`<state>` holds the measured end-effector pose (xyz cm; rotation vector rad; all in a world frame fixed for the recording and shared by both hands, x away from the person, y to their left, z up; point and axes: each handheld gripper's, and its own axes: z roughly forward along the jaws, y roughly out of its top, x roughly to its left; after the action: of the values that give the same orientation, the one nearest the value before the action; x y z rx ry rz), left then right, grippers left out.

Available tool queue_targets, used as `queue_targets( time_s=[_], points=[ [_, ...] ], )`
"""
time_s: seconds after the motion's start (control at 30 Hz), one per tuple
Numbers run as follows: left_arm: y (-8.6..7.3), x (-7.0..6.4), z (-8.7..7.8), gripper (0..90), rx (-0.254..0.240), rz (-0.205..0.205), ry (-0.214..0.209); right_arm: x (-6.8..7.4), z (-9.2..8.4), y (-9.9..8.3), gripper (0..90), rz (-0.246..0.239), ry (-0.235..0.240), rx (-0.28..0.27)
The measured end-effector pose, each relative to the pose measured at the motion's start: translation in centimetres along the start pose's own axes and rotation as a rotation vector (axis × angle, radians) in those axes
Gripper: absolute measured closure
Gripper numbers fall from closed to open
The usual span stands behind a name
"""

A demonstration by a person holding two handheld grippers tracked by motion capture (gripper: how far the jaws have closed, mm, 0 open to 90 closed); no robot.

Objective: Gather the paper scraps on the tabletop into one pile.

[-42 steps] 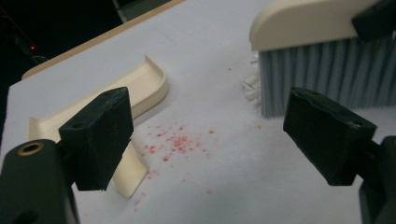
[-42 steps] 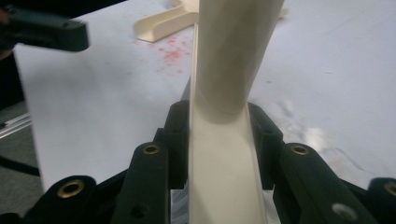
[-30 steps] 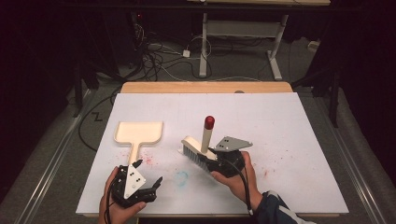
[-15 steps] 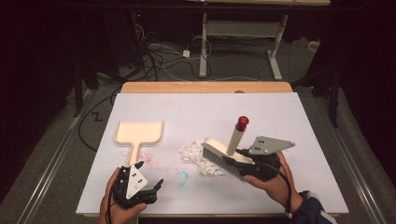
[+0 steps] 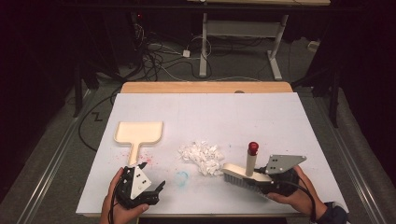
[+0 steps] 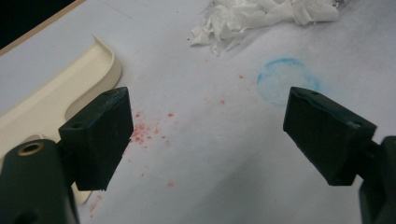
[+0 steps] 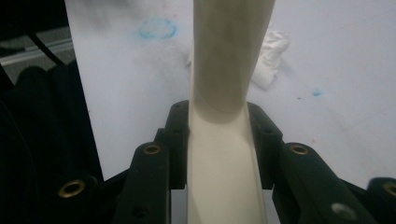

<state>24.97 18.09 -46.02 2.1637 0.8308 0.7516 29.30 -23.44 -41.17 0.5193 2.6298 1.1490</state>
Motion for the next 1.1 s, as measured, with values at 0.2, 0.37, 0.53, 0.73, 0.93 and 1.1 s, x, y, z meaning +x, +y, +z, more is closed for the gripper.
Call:
queue_targets(
  time_s=[0.2, 0.37, 0.53, 0.73, 0.93, 1.1],
  points=[
    [0.0, 0.0, 0.1, 15.1, -0.001, -0.001, -0.003, 0.1, 2.5, 1.2, 68.0, -0.039, -0.005, -0.022],
    [0.1, 0.0, 0.3, 15.1, 0.005, 0.004, -0.008, -0.3, 4.5, 2.9, 68.1, -0.071, -0.036, -0.057],
    [-0.1, -0.1, 0.3, 15.1, 0.015, -0.008, -0.013, -1.0, 5.6, 4.2, 68.0, -0.066, -0.042, -0.090],
    [-0.2, -0.1, 0.0, 15.1, 0.004, 0.001, -0.001, -1.1, 3.4, 4.1, 67.9, -0.059, -0.039, -0.118],
    [-0.2, -0.1, -0.1, 15.1, 0.002, 0.002, 0.004, -0.9, 0.5, 4.0, 68.0, -0.024, -0.089, -0.157],
    [-0.1, -0.1, 0.1, 15.1, 0.012, -0.007, -0.006, -1.7, -0.1, 4.1, 68.0, 0.040, -0.175, -0.188]
  ],
)
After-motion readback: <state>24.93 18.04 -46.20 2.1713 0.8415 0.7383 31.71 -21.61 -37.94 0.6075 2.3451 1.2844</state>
